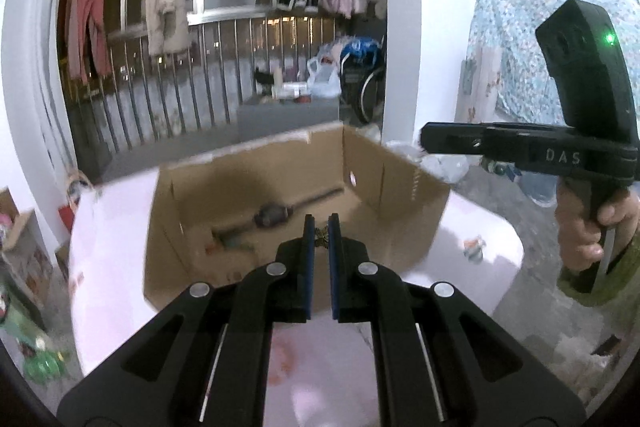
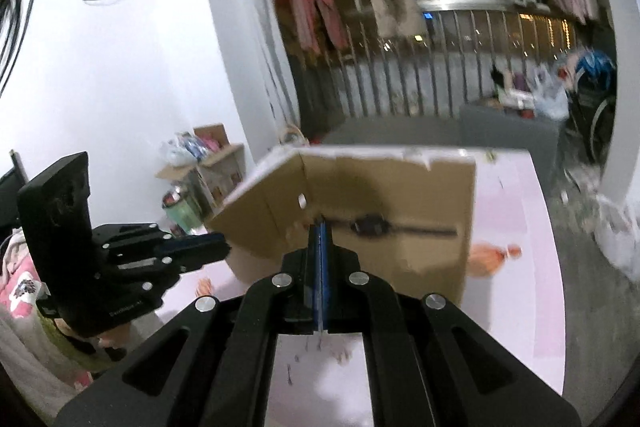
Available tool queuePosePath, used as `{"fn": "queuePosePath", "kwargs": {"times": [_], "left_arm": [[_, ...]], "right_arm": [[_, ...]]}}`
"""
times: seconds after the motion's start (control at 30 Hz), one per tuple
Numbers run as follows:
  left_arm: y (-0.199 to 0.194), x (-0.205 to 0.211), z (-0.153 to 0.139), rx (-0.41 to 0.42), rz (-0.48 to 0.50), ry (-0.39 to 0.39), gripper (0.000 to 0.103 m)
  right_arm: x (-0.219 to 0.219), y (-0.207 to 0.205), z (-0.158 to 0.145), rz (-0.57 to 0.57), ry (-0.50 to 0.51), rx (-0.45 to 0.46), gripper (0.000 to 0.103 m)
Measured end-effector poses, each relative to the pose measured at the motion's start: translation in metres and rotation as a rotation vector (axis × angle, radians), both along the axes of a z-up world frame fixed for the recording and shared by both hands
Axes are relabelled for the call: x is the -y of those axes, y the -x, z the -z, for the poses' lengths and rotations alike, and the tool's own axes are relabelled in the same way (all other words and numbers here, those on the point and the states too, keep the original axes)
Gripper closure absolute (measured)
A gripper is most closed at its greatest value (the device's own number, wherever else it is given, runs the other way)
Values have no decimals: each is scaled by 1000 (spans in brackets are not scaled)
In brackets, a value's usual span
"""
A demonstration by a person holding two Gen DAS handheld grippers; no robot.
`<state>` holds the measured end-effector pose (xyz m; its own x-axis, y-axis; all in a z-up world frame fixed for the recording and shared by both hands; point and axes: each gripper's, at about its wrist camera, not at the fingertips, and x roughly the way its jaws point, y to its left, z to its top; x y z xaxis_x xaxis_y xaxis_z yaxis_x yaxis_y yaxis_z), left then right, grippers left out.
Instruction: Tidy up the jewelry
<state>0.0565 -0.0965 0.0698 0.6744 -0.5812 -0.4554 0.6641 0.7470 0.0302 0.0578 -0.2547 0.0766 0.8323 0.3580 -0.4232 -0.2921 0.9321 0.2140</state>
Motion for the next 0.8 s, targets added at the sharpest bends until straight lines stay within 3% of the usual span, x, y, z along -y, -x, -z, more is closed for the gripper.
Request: {"fn": "queuePosePath", "kwargs": {"times": [0.1,0.23,0.5,0.53,0.6,0.7,0.8], "left_arm": [[-20,9,-8,-1,-2,12,97],[-59,22,-3,-76,-30,19,98],[-115,37,31,-282,-84,-15,96],[-116,37,34,-293,-85,-14,93],[-116,34,36,-299,-104,-13,75],[-105,25,33,-278,-114,3,65],[-95,20,29,-263,-132,13,58]], "right_arm": [[-4,-15,-9,-13,10,25,102],[-6,-36,-8,-3,39,11,102],[-6,-69,28,73,84,-196,102],[-5,-69,31,82,78,-208,100],[-3,-67,35,93,71,-235,97],[-1,-59,36,118,53,-239,75],[-2,-53,34,128,49,-236,67]]}}
